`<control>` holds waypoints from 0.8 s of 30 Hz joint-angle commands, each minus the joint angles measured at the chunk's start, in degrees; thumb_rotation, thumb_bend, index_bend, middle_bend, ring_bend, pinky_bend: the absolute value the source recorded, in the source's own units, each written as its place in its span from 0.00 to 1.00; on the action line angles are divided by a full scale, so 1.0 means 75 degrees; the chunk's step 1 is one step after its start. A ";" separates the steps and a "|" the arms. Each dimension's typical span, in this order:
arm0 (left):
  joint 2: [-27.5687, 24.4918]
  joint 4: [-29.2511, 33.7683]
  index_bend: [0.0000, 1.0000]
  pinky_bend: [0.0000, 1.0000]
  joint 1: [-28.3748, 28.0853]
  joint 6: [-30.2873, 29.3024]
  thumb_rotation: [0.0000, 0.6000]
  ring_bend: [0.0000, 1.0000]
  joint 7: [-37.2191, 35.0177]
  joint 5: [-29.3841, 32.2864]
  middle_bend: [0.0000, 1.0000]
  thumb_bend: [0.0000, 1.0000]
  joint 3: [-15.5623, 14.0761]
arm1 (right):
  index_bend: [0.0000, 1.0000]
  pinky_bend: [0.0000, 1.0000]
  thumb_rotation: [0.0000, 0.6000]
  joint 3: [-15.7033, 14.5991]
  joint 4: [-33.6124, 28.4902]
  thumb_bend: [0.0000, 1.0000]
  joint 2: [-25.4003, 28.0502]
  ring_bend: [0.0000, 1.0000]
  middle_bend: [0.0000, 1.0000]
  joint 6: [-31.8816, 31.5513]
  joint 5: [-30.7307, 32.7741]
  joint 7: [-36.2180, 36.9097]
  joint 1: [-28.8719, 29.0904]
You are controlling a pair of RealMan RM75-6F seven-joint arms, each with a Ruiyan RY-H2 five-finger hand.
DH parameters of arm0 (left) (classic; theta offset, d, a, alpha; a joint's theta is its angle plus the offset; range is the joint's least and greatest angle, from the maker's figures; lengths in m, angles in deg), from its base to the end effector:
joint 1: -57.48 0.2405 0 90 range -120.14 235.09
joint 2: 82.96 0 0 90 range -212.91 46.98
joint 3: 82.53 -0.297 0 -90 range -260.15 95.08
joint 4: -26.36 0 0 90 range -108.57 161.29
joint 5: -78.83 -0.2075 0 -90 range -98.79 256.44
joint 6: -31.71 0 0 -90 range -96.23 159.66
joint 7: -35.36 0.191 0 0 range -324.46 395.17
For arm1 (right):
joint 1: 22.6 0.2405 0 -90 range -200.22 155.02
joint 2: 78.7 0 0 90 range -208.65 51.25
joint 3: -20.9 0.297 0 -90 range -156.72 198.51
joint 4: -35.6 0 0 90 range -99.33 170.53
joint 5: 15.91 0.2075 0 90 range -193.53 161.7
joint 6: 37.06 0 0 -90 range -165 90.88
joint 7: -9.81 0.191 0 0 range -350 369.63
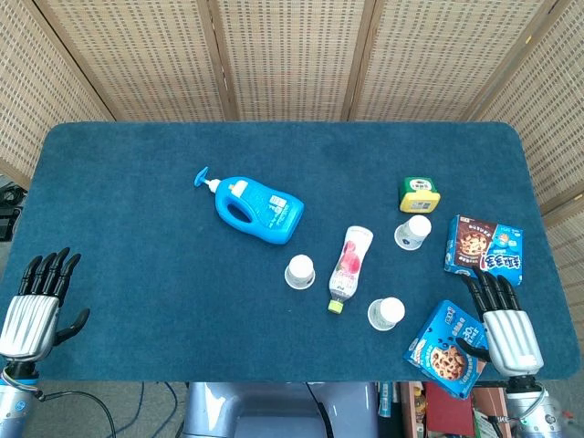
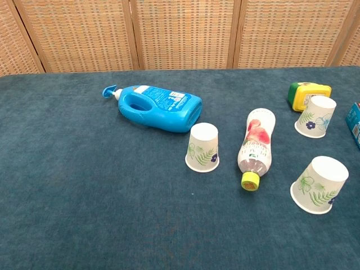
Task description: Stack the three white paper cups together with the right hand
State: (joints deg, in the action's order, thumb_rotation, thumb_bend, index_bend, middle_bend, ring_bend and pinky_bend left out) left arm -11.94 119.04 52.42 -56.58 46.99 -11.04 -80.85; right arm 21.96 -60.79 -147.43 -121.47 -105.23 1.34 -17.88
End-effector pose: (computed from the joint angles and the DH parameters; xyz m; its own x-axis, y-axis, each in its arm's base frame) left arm -0.3206 0.2262 0.1380 0.4666 -0.0406 0.8835 0.8802 -0.0772 -0.4684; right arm -0.3186 -0.2212 0.1336 0.3998 -0.0469 0.9154 -0.9151 -0.0775 0.3957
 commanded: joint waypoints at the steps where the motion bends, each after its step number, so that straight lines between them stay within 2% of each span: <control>1: -0.0003 0.0011 0.00 0.00 0.0004 -0.0009 1.00 0.00 0.0012 -0.0011 0.00 0.31 -0.0005 | 0.01 0.00 1.00 -0.0001 -0.0009 0.13 0.0010 0.00 0.00 -0.0005 -0.0014 0.0008 -0.0001; 24: -0.0037 0.0066 0.00 0.00 0.0040 -0.0087 1.00 0.00 0.0004 -0.0073 0.00 0.32 -0.0020 | 0.01 0.00 1.00 -0.0014 -0.0048 0.13 -0.0007 0.00 0.00 -0.0075 -0.0152 -0.0032 -0.0010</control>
State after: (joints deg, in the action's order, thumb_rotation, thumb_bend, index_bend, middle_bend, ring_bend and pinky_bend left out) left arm -12.22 119.51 52.69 -57.21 46.99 -11.57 -80.99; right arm 21.86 -61.16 -147.48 -122.02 -106.36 1.09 -17.95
